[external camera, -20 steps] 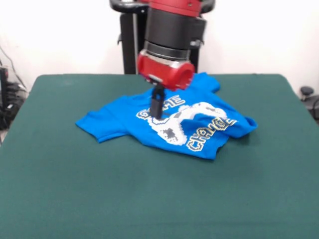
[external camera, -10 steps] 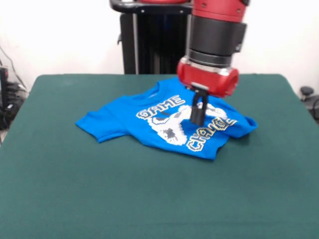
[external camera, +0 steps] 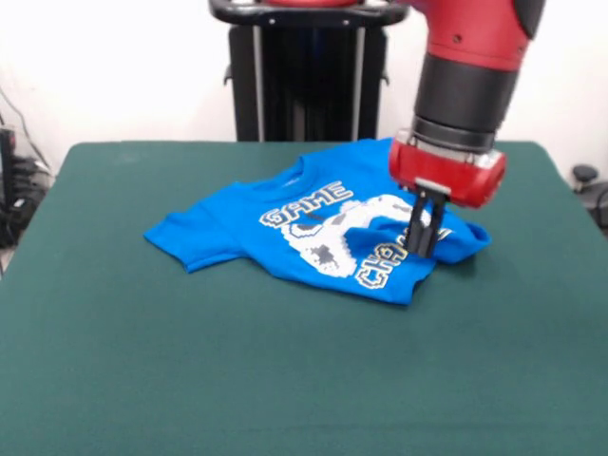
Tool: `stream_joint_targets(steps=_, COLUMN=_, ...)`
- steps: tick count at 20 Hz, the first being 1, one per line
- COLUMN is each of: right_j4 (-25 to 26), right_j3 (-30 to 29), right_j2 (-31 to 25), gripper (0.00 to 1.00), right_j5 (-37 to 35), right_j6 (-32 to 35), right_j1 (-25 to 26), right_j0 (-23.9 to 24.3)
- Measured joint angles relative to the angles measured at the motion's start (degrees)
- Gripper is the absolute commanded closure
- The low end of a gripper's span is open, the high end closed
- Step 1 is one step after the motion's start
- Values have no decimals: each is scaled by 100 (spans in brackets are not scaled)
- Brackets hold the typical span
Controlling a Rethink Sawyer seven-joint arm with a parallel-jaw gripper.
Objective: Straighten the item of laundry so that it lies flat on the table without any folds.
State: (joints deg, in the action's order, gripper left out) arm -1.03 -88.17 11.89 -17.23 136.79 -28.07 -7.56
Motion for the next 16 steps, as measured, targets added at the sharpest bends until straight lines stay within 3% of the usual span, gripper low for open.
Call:
stream_joint_targets(steps=10, right_j4=-449, right_j3=751, right_j2=1362, gripper=100, right_j5=1, right_j6=0, right_j1=1475, right_j0=-948)
stream_joint_targets(steps=16, right_j4=-787, right_j3=869, right_j2=1773, gripper=100, right_j5=1, right_j6=2, right_j1=1988, right_j0=-1181)
